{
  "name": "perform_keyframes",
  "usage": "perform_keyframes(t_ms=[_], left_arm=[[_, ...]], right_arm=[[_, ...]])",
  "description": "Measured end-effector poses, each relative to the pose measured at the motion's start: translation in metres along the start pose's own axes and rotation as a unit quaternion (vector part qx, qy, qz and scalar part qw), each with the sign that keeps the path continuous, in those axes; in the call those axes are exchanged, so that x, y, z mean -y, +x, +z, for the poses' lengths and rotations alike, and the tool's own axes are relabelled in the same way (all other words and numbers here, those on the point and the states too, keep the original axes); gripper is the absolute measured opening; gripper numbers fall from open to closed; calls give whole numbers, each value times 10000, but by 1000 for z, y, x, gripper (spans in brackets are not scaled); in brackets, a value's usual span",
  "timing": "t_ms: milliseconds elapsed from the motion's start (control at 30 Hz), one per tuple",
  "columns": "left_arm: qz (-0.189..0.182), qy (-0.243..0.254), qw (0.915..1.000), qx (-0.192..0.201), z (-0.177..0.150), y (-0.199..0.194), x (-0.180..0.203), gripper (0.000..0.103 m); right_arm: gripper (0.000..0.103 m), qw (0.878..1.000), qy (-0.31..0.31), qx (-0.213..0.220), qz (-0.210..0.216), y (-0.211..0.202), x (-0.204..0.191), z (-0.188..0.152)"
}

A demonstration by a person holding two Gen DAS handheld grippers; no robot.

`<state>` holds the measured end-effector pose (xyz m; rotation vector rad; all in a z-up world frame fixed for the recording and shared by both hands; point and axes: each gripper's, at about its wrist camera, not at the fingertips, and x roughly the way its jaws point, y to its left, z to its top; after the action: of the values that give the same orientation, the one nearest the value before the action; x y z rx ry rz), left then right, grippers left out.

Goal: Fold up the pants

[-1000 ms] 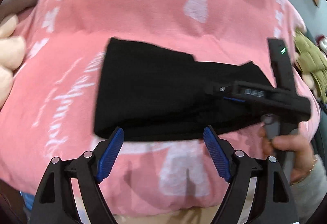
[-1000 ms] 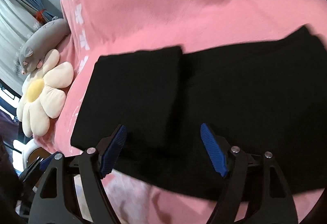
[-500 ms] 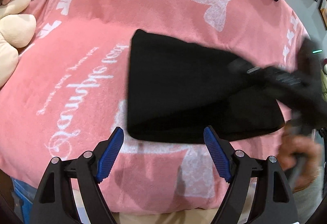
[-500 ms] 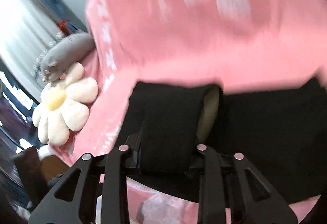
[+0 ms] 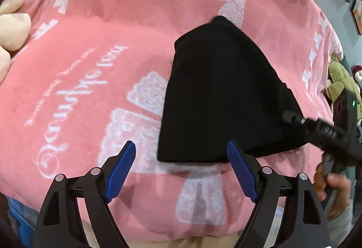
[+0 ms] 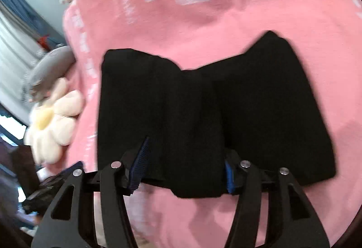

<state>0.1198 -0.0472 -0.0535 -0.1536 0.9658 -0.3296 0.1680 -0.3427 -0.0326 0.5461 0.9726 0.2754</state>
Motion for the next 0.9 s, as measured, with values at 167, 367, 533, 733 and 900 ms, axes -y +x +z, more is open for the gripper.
perform_keyframes(t_ms=[167,367,533,733,900], left_arm=[[43,56,10000,20,1,-5,-8,80],[334,415,9985,85,-3,-11,-6,83],[263,179,9995,28,-8,-10,-29,83],[111,-7,9999,-79,-9,-4,-34,83],[205,91,9997,3,-8,-10,-33,83]], right_arm=[[28,9941,-243,-331,1007,36,-65,15],[56,9773,-1618,-784,1116,59,-163,-4],[62,9985,-250,-407,277,12,-70,-14],[78,9957,210,-770,471,45,-41,1],[67,9914,99,-1169,582,107,-47,12]])
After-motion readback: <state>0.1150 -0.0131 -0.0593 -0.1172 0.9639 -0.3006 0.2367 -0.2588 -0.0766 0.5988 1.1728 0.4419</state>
